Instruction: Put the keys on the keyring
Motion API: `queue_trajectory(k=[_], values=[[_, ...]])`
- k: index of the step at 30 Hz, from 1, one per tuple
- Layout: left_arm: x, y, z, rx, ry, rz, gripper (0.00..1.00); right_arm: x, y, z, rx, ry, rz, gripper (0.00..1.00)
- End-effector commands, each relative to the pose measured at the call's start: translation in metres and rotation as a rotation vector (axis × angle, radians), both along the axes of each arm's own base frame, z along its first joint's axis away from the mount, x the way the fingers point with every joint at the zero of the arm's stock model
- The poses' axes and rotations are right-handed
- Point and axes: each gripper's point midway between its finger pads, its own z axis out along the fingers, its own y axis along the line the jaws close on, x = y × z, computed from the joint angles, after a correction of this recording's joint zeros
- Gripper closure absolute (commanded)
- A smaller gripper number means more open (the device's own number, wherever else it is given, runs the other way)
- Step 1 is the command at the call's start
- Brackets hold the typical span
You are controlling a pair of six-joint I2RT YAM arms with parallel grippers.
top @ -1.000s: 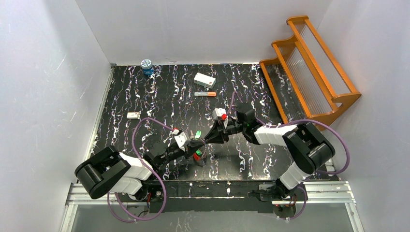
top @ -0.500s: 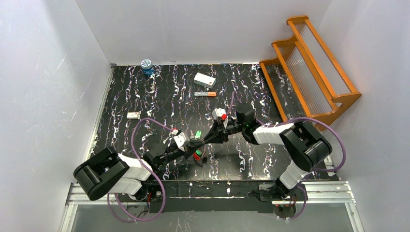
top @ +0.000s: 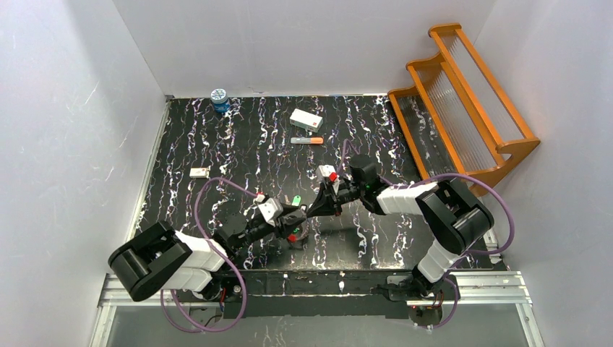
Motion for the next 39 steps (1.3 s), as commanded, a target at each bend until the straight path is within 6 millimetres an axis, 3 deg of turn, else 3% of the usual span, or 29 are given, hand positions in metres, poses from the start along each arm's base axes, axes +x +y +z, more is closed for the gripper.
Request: queue_trajectory(k=[1,5,8,15,26,32,39], values=[[0.01,0.011,0.018,-0.035,-0.078,0.079,0.51,0.006,0.0,0.0,-0.074,-0.03,-0.018,0.99],[0.017,0.021,0.013,0.008,-0.103,0.141,0.36,0.01,-0.002,-0.008,-0.194,-0.03,-0.046,0.99],[0.021,0.026,0.007,0.058,-0.105,0.165,0.33,0.011,0.0,-0.012,-0.279,-0.013,-0.069,0.99],[0.021,0.028,-0.005,0.133,-0.106,0.156,0.33,0.007,-0.003,-0.044,-0.568,-0.05,-0.107,0.99],[0.013,0.026,-0.022,0.216,-0.09,0.095,0.41,0.003,-0.007,-0.059,-0.779,-0.14,-0.111,0.99],[0.0,0.012,-0.034,0.277,-0.081,-0.043,0.45,0.005,0.001,-0.047,-0.77,-0.164,-0.11,0.99],[-0.005,-0.004,-0.042,0.296,-0.053,-0.131,0.62,-0.001,0.011,-0.033,-0.69,-0.155,-0.096,0.99]])
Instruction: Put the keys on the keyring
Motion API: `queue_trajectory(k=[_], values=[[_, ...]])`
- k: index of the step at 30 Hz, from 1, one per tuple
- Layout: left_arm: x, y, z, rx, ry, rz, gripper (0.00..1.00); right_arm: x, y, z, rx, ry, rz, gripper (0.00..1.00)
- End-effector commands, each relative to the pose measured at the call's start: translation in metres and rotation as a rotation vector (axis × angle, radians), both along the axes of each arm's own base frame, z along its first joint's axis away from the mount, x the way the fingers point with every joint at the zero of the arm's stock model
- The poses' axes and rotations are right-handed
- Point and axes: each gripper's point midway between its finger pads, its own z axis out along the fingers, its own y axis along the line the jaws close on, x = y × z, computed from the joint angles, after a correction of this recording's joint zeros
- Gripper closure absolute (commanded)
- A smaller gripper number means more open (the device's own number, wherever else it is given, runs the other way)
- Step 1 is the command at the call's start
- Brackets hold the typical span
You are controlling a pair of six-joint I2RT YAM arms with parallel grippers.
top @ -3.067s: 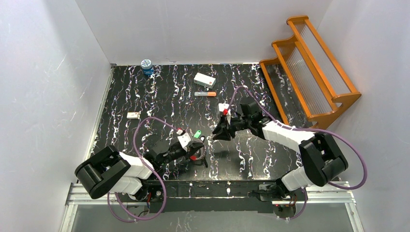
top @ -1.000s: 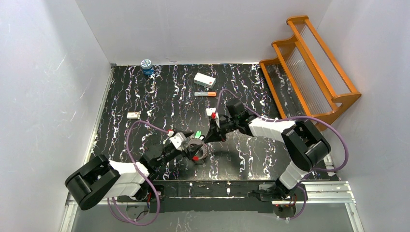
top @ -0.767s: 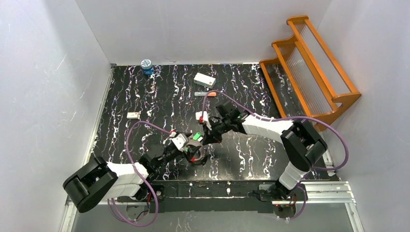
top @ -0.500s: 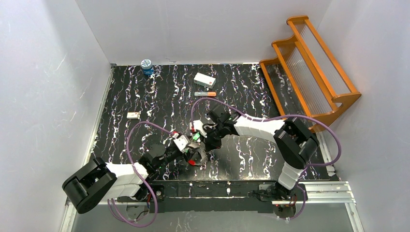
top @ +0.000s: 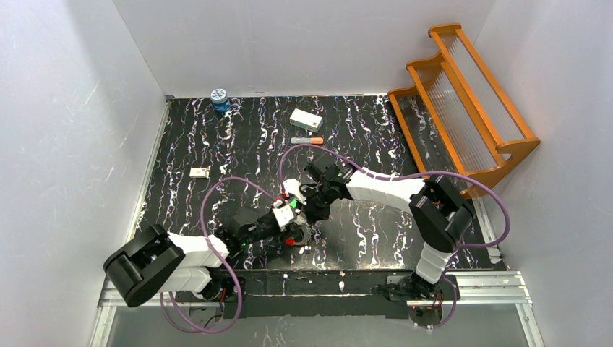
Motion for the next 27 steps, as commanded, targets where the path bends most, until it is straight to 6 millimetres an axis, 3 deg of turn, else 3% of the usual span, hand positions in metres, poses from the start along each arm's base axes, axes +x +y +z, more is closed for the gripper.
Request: queue_trajectory(k=[1,9,17,24,26,27], values=[[-0.004,-0.015,0.004,0.0,-0.002,-0.084,0.65,-0.002,0.014,0.026,0.087,-0.015,0.026,0.99],[-0.002,-0.024,0.0,0.004,0.025,-0.113,0.73,-0.006,0.018,0.034,0.129,-0.003,0.036,0.99],[0.0,-0.028,-0.008,0.02,0.049,-0.119,1.0,-0.008,0.018,0.037,0.144,-0.003,0.036,0.99],[0.005,-0.025,0.002,-0.007,0.039,-0.075,1.0,-0.001,0.018,0.036,0.154,-0.008,0.002,0.99],[0.006,-0.023,0.007,-0.028,0.036,-0.05,1.0,0.008,0.017,0.04,0.193,-0.009,-0.033,0.88],[0.006,-0.021,0.01,-0.042,0.035,-0.035,1.0,0.012,0.016,0.044,0.219,-0.007,-0.047,0.77]])
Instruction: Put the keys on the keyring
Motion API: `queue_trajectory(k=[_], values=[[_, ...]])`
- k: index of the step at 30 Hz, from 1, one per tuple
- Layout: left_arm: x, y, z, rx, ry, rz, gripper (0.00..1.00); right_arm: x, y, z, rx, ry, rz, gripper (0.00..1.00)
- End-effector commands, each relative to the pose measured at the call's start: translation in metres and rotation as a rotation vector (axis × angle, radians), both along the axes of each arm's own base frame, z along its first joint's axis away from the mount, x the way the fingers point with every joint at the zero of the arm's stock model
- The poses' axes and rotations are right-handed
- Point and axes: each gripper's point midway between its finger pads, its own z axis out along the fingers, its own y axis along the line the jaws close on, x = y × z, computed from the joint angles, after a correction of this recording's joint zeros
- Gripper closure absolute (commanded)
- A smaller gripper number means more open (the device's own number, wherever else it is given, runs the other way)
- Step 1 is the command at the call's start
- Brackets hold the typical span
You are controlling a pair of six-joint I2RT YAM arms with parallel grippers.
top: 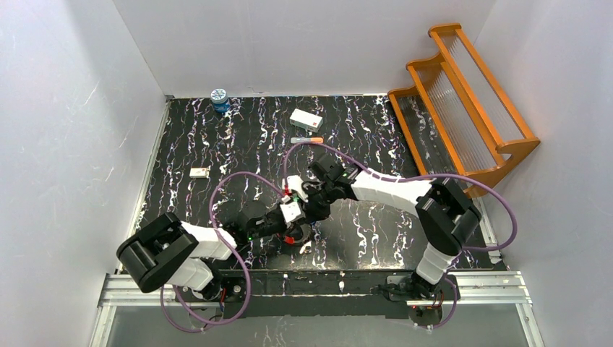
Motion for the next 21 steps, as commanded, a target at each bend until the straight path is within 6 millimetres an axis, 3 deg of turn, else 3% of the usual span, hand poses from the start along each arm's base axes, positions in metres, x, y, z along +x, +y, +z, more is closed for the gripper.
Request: queue_trajectory(k=[1,4,7,16,21], values=[[0.005,0.001,0.026,-0.094,-0.02,0.058,1.0,0.018,0.01,0.037,0.191,-0.036,-0.044,0.68],[0.006,0.009,0.035,-0.16,-0.022,0.118,1.0,0.024,0.005,0.056,0.308,-0.043,-0.061,0.51],[0.008,0.017,0.049,-0.244,-0.036,0.182,1.0,0.025,0.0,0.072,0.418,-0.046,-0.056,0.45],[0.002,0.017,0.084,-0.4,-0.075,0.168,1.0,0.002,-0.001,0.09,0.606,0.017,0.083,0.47],[0.001,0.015,0.09,-0.42,-0.085,0.152,1.0,0.0,0.002,0.091,0.648,0.024,0.109,0.57]])
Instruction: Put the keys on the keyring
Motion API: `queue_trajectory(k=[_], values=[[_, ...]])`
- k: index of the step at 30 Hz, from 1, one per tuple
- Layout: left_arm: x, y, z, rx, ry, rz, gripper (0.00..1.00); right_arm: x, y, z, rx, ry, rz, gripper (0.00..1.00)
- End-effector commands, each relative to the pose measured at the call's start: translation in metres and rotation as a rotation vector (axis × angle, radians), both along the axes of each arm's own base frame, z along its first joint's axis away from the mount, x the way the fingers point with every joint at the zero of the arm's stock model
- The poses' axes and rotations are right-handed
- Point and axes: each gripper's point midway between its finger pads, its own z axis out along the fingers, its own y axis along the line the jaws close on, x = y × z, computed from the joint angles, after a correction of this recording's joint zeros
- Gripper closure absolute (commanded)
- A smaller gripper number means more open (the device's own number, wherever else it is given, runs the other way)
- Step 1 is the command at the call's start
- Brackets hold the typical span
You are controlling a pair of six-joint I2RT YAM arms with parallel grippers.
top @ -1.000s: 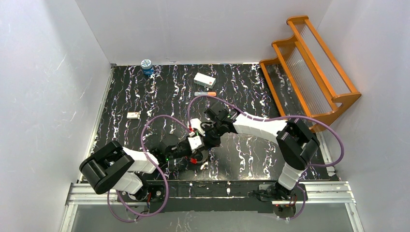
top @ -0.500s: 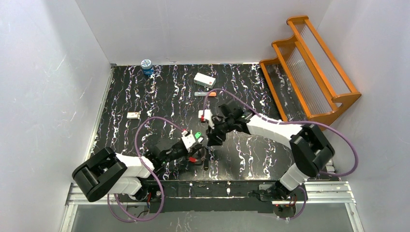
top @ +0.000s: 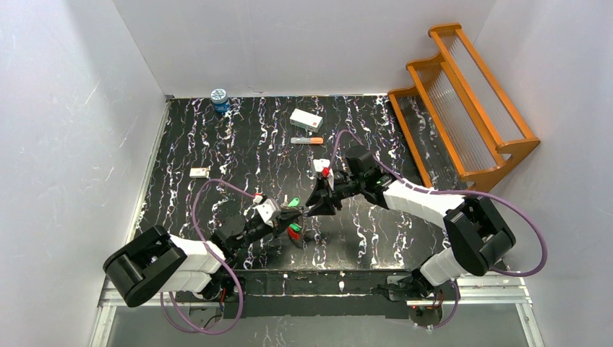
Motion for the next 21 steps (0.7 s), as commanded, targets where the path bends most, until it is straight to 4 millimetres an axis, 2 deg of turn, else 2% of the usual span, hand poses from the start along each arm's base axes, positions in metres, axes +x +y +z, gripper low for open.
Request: queue_trajectory(k=[1,6,12,17,21], values=[[0.0,-0.004,0.032,-0.094,-0.07,-0.012,1.0,-0.004,0.007,0.014,0.094,-0.022,0.061,0.57],[-0.001,-0.003,0.036,-0.11,-0.074,-0.013,1.0,0.005,0.008,-0.004,0.043,0.001,0.014,0.64],[0.0,-0.002,0.04,-0.122,-0.082,-0.005,1.0,0.011,0.01,-0.024,-0.004,0.041,-0.008,0.66],[0.0,-0.003,0.041,-0.125,-0.081,-0.004,1.0,0.011,0.013,-0.029,-0.008,0.067,0.01,0.87],[0.001,-0.002,0.04,-0.125,-0.078,0.001,1.0,0.008,0.015,-0.03,0.001,0.087,0.025,0.93]])
